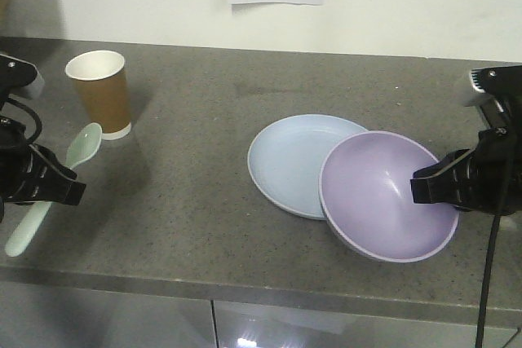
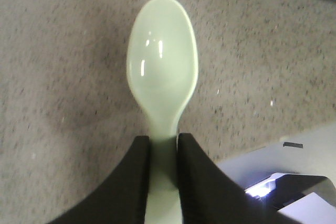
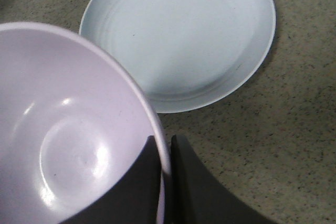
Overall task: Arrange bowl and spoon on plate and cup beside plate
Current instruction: 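Position the base so the held bowl is beside the pale blue plate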
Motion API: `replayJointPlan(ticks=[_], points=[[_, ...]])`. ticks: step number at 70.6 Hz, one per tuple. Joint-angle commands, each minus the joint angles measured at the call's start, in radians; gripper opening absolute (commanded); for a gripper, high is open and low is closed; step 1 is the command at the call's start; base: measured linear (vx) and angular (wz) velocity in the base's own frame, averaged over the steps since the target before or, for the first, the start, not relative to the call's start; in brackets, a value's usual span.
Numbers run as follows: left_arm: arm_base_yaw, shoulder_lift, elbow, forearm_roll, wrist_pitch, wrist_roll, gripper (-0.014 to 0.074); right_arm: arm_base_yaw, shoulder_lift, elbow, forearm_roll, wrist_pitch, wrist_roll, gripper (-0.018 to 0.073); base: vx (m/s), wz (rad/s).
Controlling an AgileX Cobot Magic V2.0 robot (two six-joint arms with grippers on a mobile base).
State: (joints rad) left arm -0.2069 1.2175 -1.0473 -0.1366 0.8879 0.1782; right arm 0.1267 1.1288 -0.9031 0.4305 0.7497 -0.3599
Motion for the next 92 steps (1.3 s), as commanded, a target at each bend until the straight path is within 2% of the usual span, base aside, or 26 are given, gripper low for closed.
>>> replayJointPlan(ticks=[1, 35, 92], points=[[-0.004, -0.026, -0.022, -0.018, -0.050, -0.004, 0.0080, -0.002, -0.024, -0.024, 0.022, -0.051, 0.001, -0.0003, 0.14, -0.21], [-0.004, -0.026, -0.022, -0.018, -0.050, -0.004, 0.0080, -0.002, -0.024, -0.024, 0.022, -0.051, 0.001, -0.0003, 0.11, -0.15], [-0.004, -0.026, -0.022, -0.018, -0.053, -0.004, 0.0080, -0.002, -0.024, -0.024, 0.022, -0.051, 0.001, -0.0003, 0.02, -0.01]])
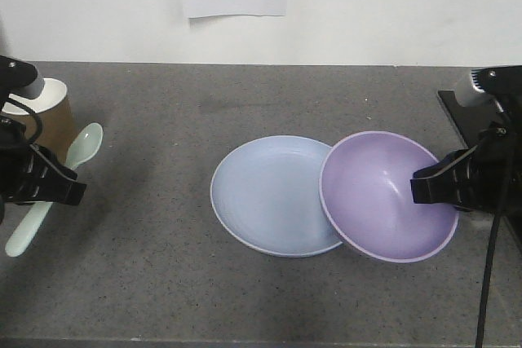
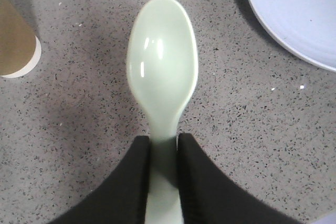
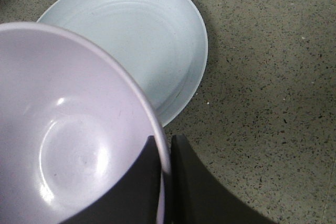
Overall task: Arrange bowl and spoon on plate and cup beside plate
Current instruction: 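Position the base so the held bowl is beside the pale blue plate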
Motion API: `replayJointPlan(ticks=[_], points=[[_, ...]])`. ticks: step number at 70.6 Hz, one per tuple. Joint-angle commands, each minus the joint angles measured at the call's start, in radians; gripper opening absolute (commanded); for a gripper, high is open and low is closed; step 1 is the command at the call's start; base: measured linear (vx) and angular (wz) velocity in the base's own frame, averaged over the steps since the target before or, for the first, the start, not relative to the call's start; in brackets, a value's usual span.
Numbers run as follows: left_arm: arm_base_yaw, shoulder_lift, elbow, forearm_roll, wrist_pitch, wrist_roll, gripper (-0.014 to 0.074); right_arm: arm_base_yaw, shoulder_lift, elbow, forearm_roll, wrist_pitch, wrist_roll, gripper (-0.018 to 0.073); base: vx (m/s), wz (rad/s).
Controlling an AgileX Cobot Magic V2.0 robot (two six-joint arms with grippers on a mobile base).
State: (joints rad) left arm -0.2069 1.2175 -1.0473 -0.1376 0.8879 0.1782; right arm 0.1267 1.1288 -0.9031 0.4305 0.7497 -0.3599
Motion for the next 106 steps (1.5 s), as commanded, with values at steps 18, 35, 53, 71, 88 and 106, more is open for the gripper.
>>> replayJointPlan(ticks=[18, 35, 53, 71, 88, 106], points=[[-0.004, -0.026, -0.022, -0.017, -0.053, -0.004, 0.0080, -0.002, -0.024, -0.024, 0.022, -0.052, 0.001, -0.0003, 0.03, 0.00], [-0.004, -0.026, -0.022, -0.017, -0.055, -0.004, 0.0078, -0.002, -0.024, -0.024, 0.022, -0.051, 0.001, -0.0003, 0.05, -0.02], [-0.004, -0.026, -0.022, -0.017, -0.056, -0.004, 0.0078, -0.002, -0.024, -0.024, 0.022, -0.051, 0.001, -0.0003, 0.03, 0.00], [-0.004, -0.026, -0.022, -0.017, -0.057, -0.004, 0.0078, -0.002, -0.024, -0.024, 0.022, -0.051, 0.001, -0.0003, 0.00, 0.00], [-0.004, -0.026, -0.022, -0.017, -0.057, -0.004, 0.0078, -0.002, -0.024, -0.024, 0.022, -0.051, 0.001, -0.0003, 0.03, 0.00], [-0.004, -0.026, -0.022, -0.017, -0.057, -0.004, 0.0079, -0.002, -0.024, -0.024, 0.022, -0.051, 0.001, -0.0003, 0.03, 0.00]])
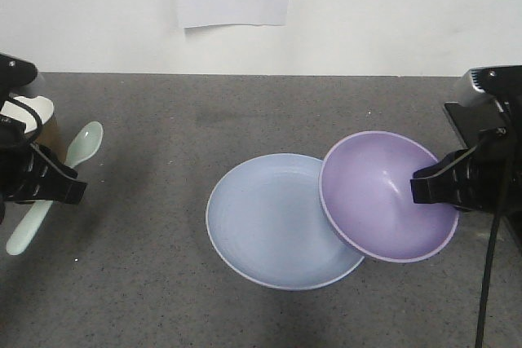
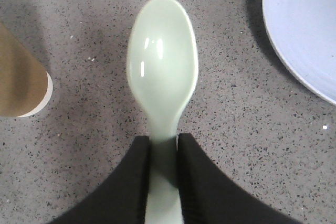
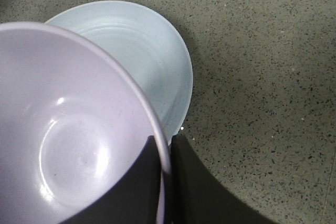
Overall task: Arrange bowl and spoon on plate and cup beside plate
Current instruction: 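Position the base so the held bowl is beside the pale blue plate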
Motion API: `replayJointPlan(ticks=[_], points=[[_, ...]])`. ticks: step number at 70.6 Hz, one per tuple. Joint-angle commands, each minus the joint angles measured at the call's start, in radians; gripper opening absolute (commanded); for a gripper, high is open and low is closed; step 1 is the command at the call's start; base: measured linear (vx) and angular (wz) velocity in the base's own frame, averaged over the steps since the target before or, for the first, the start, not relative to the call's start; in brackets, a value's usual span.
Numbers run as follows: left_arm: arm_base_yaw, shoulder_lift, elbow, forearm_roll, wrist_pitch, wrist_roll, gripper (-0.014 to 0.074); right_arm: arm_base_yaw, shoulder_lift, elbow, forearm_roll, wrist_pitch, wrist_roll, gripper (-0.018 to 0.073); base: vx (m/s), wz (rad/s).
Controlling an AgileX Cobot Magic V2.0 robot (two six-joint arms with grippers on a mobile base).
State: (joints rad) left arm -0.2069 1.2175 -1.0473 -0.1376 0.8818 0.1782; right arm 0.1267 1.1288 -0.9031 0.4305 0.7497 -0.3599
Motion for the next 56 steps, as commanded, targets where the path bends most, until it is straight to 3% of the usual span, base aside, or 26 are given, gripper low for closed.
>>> replayJointPlan(ticks=[1, 56], points=[[-0.004, -0.026, -0.022, -0.017, -0.051, -0.004, 0.0080, -0.002, -0.024, -0.024, 0.022, -0.051, 0.001, -0.0003, 0.03, 0.00], [-0.004, -0.026, -0.022, -0.017, -0.051, -0.004, 0.0080, -0.002, -0.024, -0.024, 0.022, -0.051, 0.001, -0.0003, 0.01, 0.00]])
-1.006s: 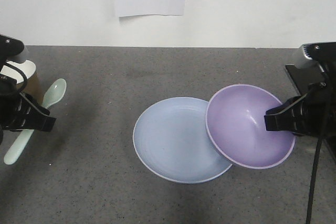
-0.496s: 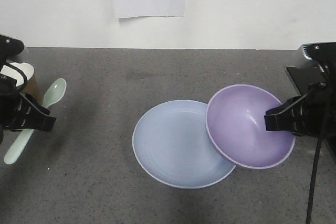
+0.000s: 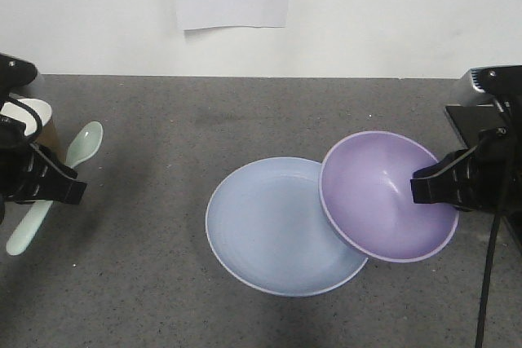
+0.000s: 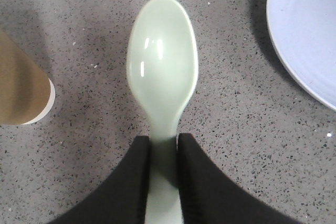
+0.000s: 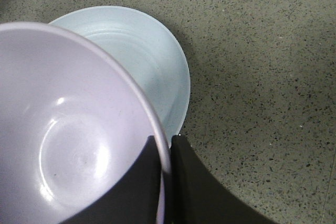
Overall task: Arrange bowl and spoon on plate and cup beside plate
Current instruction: 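Position the base so the held bowl is beside the pale blue plate, then lower the lavender bowl onto the plate center with the right gripper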
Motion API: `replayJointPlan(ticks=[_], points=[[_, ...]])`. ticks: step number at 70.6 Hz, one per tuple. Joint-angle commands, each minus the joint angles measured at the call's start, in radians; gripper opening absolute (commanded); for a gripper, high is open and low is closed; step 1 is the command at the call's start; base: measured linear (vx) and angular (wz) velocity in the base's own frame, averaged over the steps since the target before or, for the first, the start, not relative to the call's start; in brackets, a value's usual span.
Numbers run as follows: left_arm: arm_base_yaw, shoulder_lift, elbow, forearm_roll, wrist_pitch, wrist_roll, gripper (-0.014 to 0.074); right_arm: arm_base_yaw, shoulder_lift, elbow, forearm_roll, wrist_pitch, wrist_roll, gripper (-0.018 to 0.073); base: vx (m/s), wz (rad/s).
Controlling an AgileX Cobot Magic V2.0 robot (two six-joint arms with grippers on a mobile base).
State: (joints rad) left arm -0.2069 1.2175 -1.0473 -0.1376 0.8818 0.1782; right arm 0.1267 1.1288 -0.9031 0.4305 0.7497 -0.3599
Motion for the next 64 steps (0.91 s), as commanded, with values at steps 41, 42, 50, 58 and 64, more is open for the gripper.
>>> replayJointPlan(ticks=[41, 42, 50, 58, 64], points=[[-0.004, -0.026, -0.022, -0.017, -0.051, -0.004, 0.0080, -0.002, -0.024, -0.024, 0.022, -0.051, 0.001, -0.0003, 0.00, 0.00], [-0.004, -0.026, -0.022, -0.017, -0.051, -0.004, 0.0080, -0.002, -0.024, -0.024, 0.022, -0.051, 0.001, -0.0003, 0.00, 0.00], [-0.004, -0.026, -0.022, -0.017, -0.051, -0.004, 0.0080, -0.002, -0.024, -0.024, 0.022, -0.051, 0.001, -0.0003, 0.00, 0.00], [-0.004, -0.026, -0.022, -0.017, -0.051, -0.004, 0.0080, -0.002, -0.024, -0.024, 0.022, -0.051, 0.001, -0.0003, 0.00, 0.00], [-0.004, -0.026, -0.022, -0.017, -0.051, -0.004, 0.0080, -0.002, -0.024, -0.024, 0.034, -0.052, 0.001, -0.0003, 0.00, 0.00]])
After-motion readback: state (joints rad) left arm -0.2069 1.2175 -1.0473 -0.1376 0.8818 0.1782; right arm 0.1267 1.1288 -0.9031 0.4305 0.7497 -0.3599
